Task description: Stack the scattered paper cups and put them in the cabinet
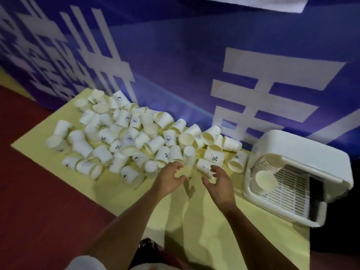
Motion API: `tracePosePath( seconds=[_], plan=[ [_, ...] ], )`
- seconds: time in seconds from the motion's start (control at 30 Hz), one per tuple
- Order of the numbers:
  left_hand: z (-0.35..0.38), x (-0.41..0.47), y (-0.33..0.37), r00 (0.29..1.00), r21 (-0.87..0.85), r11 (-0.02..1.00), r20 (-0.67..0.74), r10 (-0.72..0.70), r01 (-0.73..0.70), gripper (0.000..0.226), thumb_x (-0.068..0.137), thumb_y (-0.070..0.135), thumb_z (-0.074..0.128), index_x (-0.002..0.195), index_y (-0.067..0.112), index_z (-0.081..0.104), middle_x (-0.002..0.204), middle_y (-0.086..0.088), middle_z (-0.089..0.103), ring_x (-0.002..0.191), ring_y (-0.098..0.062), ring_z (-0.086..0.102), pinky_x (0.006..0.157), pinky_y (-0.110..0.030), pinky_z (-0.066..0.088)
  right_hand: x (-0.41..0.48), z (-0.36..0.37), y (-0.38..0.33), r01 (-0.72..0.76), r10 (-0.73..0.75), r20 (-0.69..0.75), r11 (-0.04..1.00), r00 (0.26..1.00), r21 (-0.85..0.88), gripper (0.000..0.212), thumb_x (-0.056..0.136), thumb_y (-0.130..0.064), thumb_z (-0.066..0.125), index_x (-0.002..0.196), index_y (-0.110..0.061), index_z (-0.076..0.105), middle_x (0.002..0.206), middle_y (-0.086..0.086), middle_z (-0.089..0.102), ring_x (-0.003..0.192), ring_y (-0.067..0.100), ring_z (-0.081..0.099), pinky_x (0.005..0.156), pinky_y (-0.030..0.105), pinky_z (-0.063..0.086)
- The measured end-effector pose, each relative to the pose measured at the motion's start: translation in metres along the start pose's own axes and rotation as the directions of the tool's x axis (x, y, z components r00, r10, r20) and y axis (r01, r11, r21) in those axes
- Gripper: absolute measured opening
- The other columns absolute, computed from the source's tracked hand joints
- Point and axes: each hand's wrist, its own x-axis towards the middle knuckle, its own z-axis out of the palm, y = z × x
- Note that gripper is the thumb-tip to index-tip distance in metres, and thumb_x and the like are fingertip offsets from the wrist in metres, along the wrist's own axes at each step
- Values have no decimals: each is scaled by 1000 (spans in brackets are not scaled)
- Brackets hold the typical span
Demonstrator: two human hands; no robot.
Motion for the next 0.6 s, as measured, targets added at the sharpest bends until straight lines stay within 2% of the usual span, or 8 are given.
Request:
tracePosePath(
  seconds=[0.13, 0.2, 0.27, 0.37, 0.5, 0.6],
  plan=[
    [-52, 4, -61, 996, 36, 999, -85, -25, 29, 41, 76, 15, 79, 114, 10, 66, 109, -6, 65, 99, -22, 63, 85, -28, 48, 11, 55, -39, 21, -20, 101, 1000, 995, -6, 62, 85, -35, 75, 140, -17, 53, 130, 0, 62, 108, 16, 62, 93, 35, 51],
    [-78, 8, -91, 991, 106, 993, -127, -37, 51, 44, 73, 20, 81, 114, 12, 67, 106, -6, 67, 96, -22, 65, 83, -30, 49, 15, 82, -59, 19, -18, 134, 1000, 991, -5, 62, 85, -35, 75, 140, -19, 52, 130, -1, 62, 108, 15, 62, 93, 37, 52],
    [-98, 12, -119, 988, 178, 982, -150, -38, 65, 45, 72, 27, 80, 114, 15, 67, 108, -6, 67, 100, -26, 63, 86, -35, 50, 18, 109, -75, 33, -29, 173, 999, 984, -21, 62, 85, -36, 75, 139, -19, 52, 131, -1, 61, 109, 16, 62, 94, 38, 52],
    [-118, 16, -152, 995, 252, 963, -40, -92, 99, 49, 78, 29, 69, 126, 20, 60, 126, 0, 59, 119, -26, 48, 101, -36, 41, 23, 144, -95, 65, -48, 220, 995, 974, -70, 63, 86, -38, 75, 141, -17, 51, 131, 1, 60, 115, 20, 59, 98, 37, 49],
    [-131, 23, -181, 993, 324, 946, 113, -13, -24, 59, 71, 20, 58, 130, 30, 56, 131, 8, 53, 125, -22, 43, 101, -40, 40, 32, 180, -111, 87, -52, 246, 987, 968, -137, 64, 85, -33, 77, 140, -11, 52, 131, 9, 59, 121, 27, 55, 104, 42, 44],
    [-133, 25, -194, 972, 373, 916, 227, 62, -146, 69, 68, 22, 62, 135, 35, 53, 138, 11, 47, 132, -19, 35, 102, -36, 35, 33, 195, -118, 98, -40, 247, 970, 968, -223, 60, 82, -28, 79, 134, -11, 57, 122, 13, 61, 113, 33, 55, 96, 42, 46]
  ],
)
